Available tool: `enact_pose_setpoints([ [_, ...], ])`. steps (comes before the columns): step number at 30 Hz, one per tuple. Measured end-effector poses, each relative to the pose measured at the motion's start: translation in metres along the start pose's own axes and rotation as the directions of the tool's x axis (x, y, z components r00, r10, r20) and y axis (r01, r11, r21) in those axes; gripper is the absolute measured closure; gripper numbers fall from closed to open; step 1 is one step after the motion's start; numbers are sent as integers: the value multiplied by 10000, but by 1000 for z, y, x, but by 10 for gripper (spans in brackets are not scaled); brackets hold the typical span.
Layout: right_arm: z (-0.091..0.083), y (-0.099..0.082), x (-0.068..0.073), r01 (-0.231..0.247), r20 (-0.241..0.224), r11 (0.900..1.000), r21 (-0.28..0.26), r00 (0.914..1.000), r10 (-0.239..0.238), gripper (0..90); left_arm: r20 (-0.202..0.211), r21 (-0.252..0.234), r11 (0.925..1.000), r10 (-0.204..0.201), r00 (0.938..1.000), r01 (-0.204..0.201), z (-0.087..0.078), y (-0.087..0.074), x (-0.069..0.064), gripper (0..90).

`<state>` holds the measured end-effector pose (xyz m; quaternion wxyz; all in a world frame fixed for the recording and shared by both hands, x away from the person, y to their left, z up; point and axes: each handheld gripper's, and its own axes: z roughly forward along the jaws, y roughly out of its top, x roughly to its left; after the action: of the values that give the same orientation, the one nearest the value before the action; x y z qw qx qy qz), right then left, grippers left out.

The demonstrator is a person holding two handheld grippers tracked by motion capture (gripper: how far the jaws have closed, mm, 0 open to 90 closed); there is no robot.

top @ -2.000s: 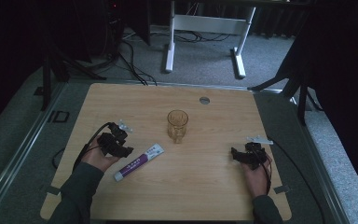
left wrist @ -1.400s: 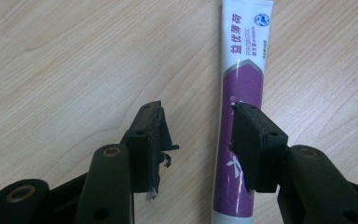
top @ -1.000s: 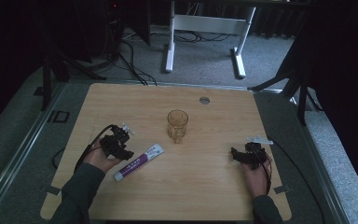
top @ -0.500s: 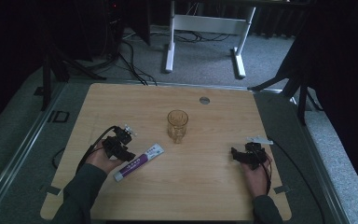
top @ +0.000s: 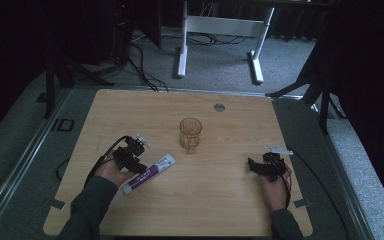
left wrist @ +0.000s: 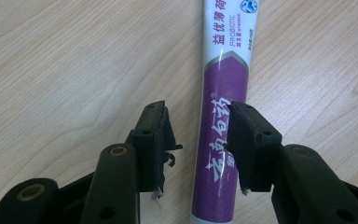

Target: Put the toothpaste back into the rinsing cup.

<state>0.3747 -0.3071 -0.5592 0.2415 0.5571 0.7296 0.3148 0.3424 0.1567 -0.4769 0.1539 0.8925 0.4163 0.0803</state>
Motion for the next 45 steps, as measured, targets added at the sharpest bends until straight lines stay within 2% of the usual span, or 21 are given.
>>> enact_pose_setpoints([
  [7,0,0,0,-3,1,10000,1,10000,3,196,-82,142,9998,147,9999,-146,2,4,-5,575],
  [19,0,0,0,0,3,10000,2,10000,0,196,34,376,9986,367,9993,-368,6,9,-10,577],
  [21,0,0,0,0,1,10000,2,10000,0,196,58,530,9975,471,9989,-474,7,11,-11,577],
  [45,0,0,0,0,2,10000,1,10000,0,196,-77,1148,9909,710,9974,-697,22,23,-22,581],
])
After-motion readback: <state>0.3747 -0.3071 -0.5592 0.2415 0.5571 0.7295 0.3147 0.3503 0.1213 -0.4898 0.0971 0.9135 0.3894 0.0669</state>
